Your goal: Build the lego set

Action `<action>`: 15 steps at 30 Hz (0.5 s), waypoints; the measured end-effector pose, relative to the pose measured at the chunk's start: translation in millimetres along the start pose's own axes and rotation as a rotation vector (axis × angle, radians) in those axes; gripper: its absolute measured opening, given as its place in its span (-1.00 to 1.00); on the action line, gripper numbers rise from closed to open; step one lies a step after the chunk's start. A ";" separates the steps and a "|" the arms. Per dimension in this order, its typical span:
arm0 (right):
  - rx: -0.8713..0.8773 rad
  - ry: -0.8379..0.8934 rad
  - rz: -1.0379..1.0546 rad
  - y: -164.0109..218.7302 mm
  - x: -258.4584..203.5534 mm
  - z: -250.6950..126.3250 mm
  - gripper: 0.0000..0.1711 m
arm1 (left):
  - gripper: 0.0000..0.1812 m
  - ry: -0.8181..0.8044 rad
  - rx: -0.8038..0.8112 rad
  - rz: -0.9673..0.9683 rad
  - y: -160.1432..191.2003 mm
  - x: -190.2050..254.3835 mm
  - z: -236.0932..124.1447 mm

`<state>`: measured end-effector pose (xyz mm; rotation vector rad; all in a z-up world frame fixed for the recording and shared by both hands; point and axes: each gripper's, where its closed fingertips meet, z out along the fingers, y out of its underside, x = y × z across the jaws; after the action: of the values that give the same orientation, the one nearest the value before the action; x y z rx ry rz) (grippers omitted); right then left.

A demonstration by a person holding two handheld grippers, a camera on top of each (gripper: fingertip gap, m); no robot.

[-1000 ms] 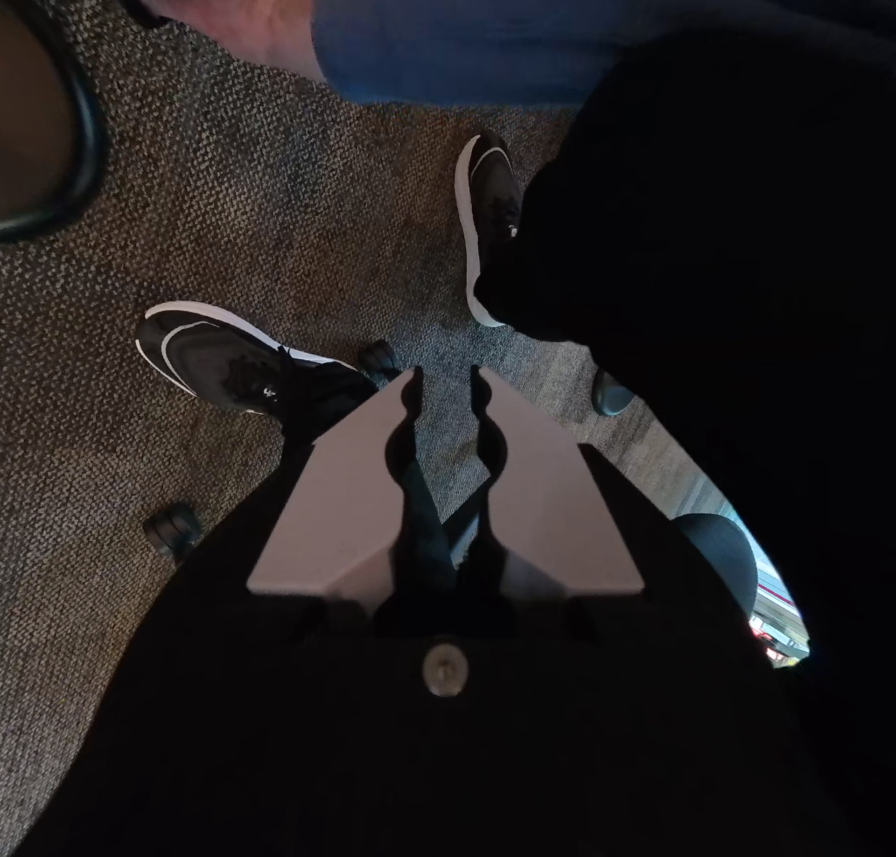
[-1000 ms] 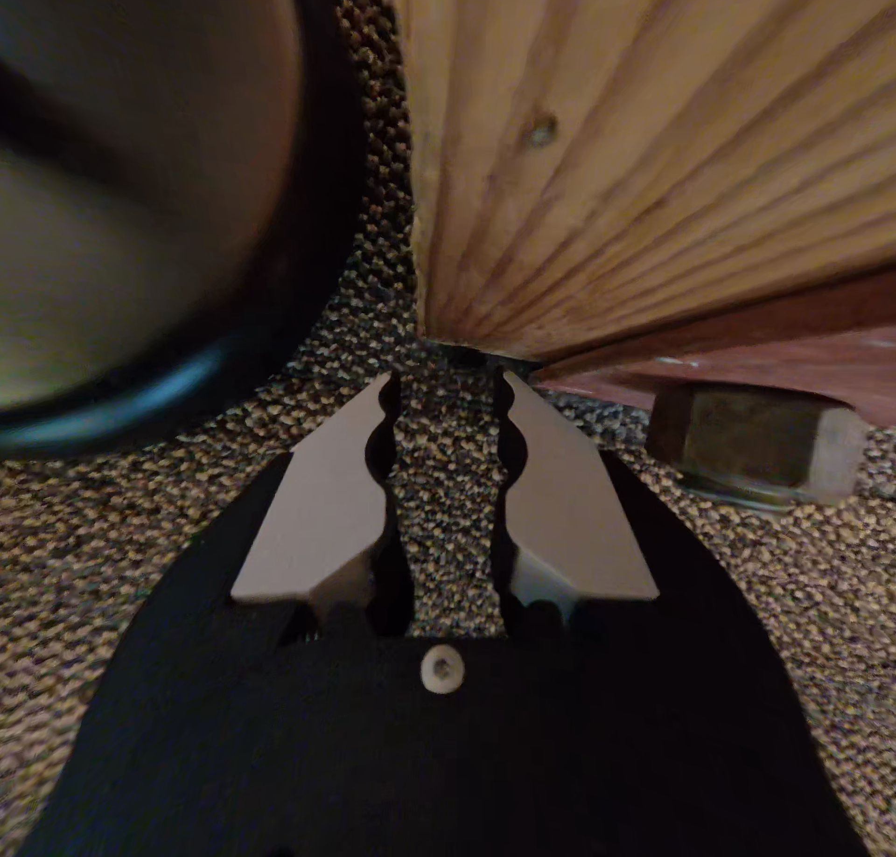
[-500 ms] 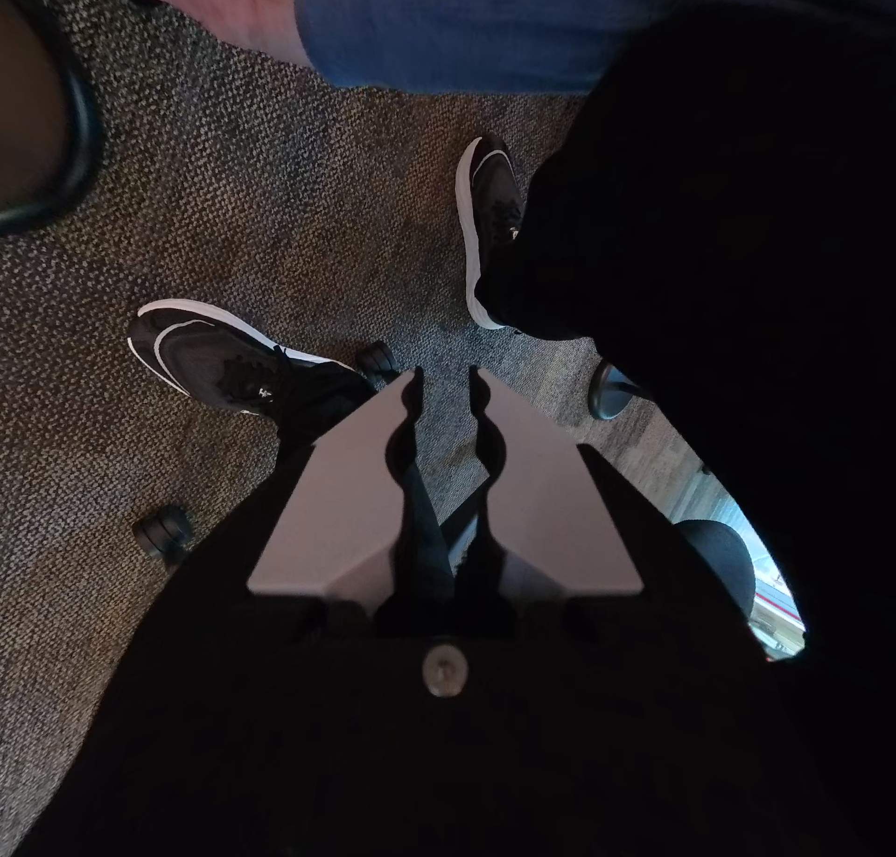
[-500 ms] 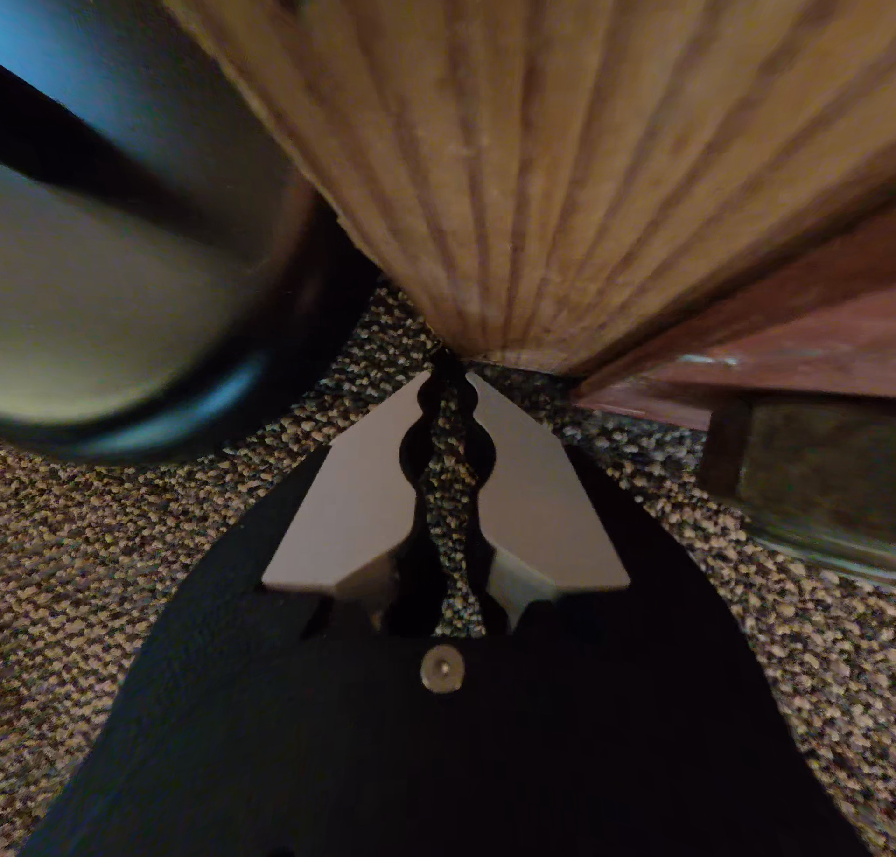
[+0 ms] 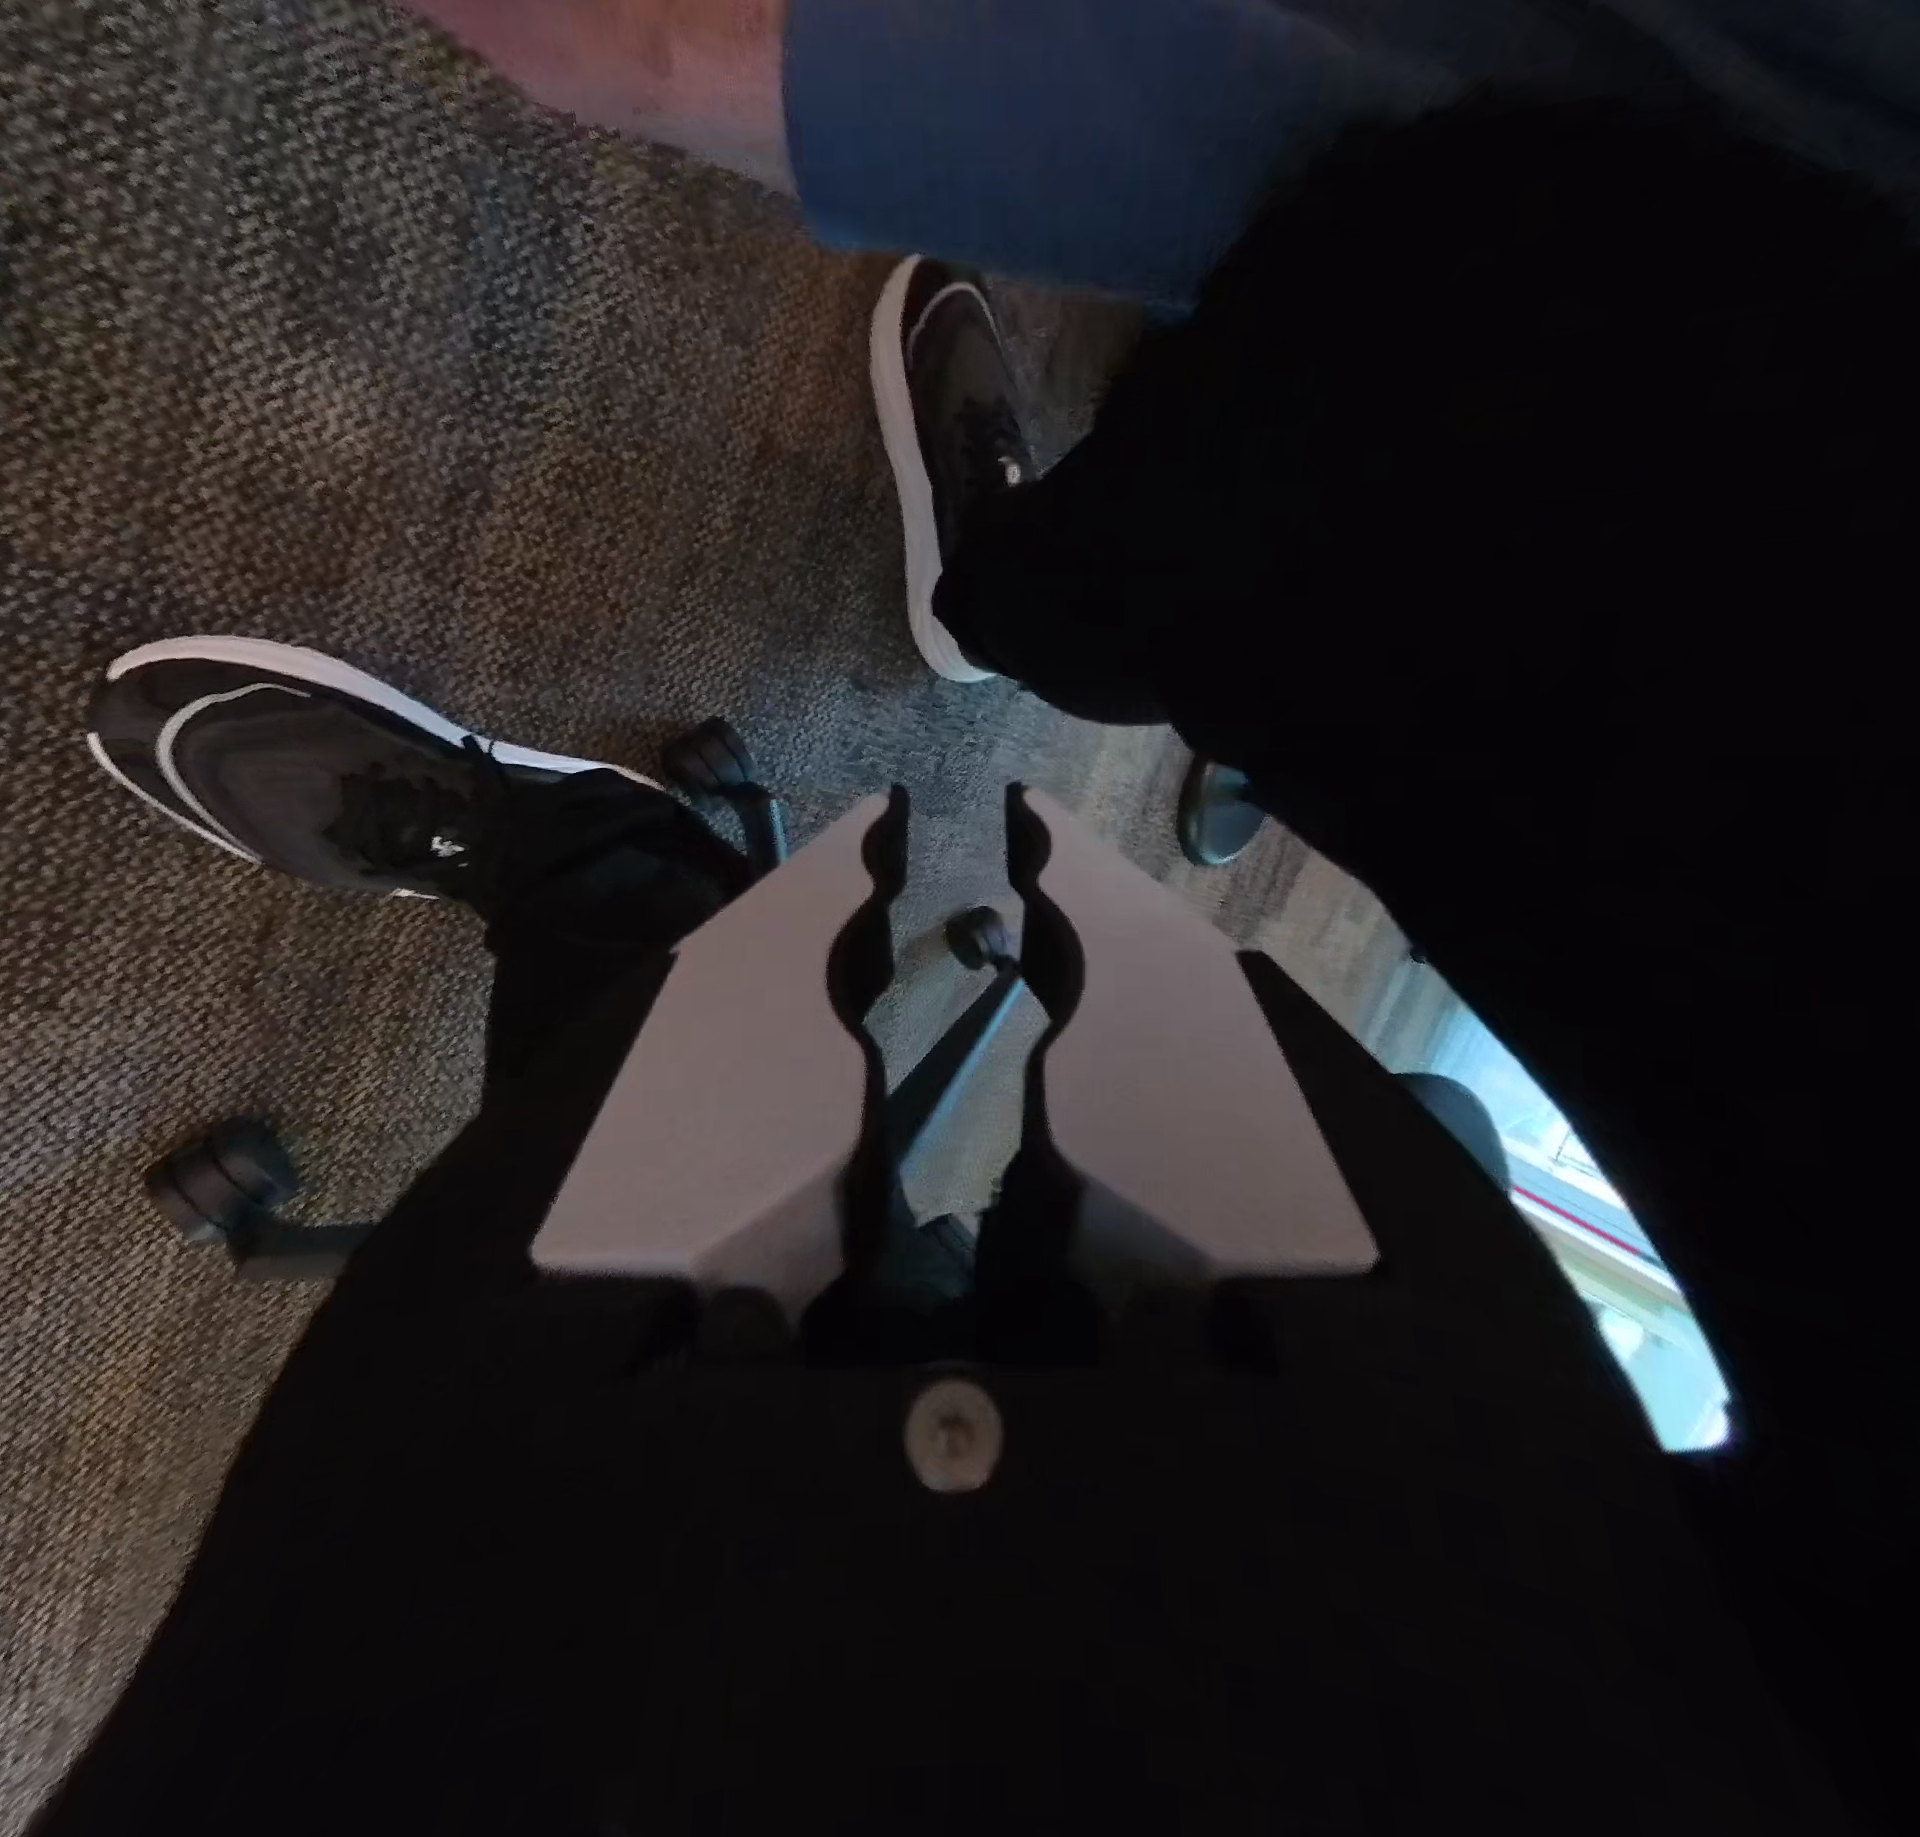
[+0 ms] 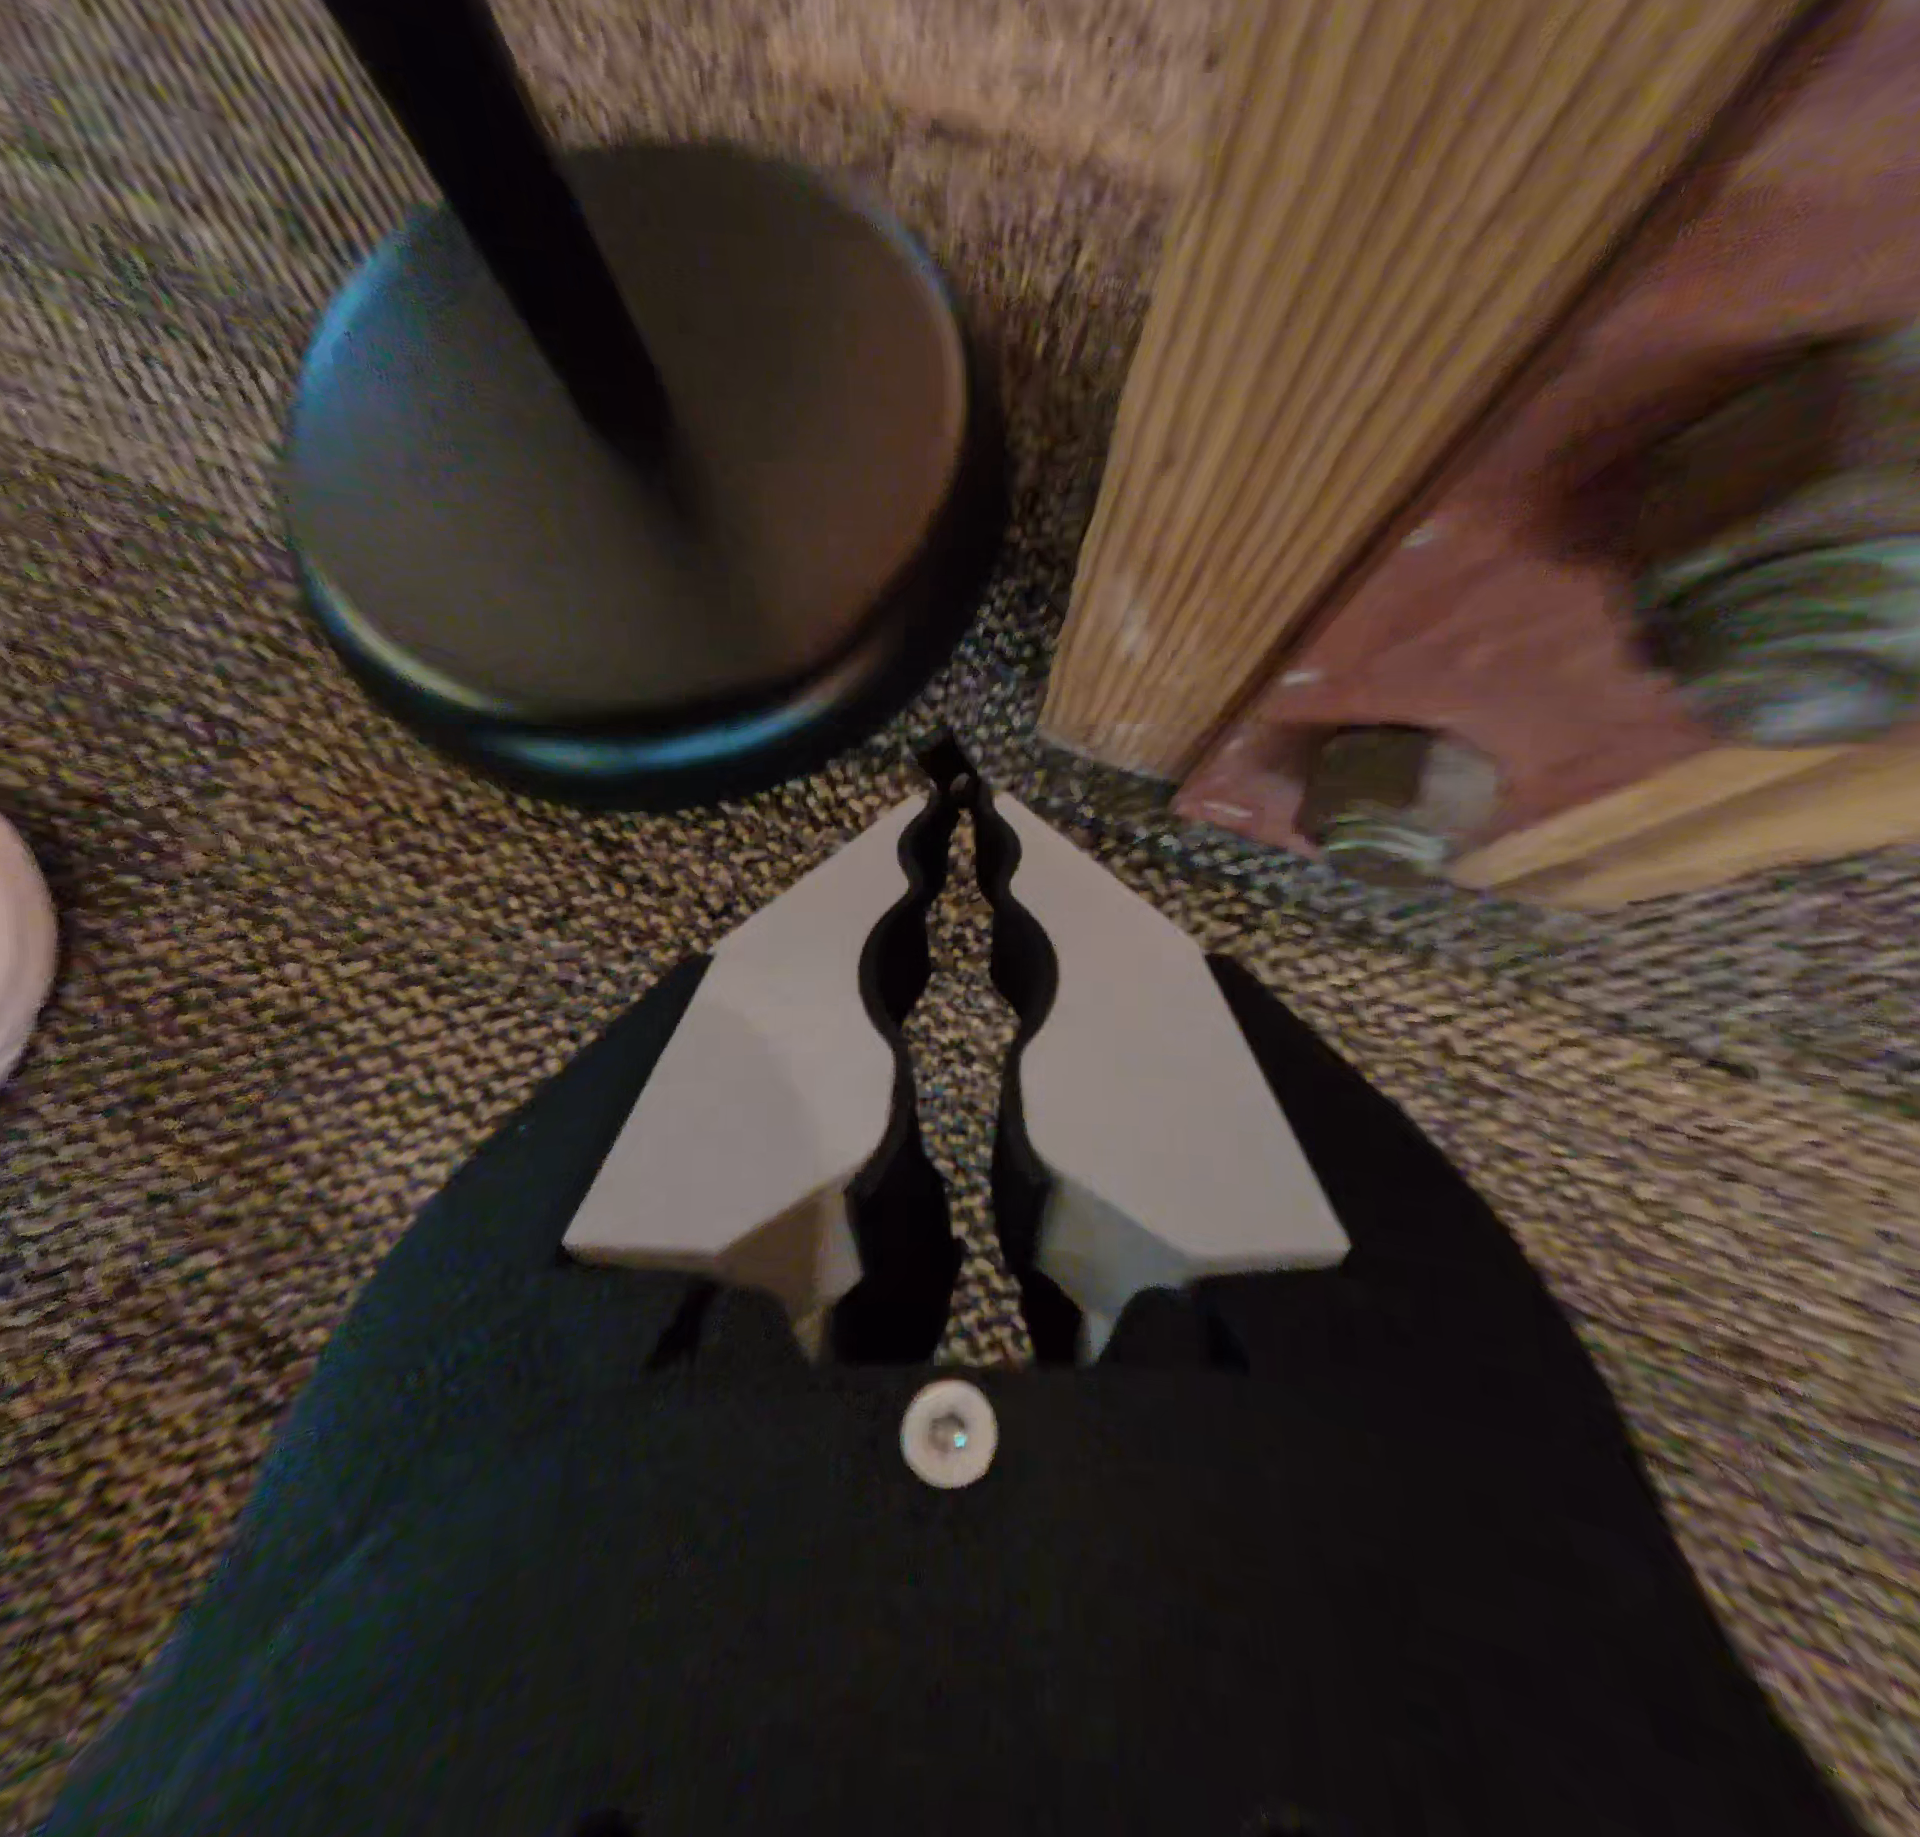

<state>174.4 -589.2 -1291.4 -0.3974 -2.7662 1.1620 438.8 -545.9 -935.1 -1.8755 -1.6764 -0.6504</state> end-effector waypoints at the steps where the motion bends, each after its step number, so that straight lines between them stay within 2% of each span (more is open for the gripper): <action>1: 0.035 0.011 0.000 -12.5 1.6 -18.0 -0.97 | -0.81 0.015 -0.002 0.000 -1.2 4.5 1.8; 10: 0.247 0.119 0.082 -133.5 18.5 -210.8 -0.98 | -0.79 0.142 -0.023 0.039 -12.4 58.3 16.9; 15: 0.334 0.182 0.101 -209.9 22.5 -333.1 -0.98 | -0.79 0.105 -0.016 0.143 -29.5 76.4 12.1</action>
<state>180.2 -495.8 -908.3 -0.5761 -2.3654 1.4961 418.0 -479.2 -890.7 -1.9178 -1.4609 -0.6931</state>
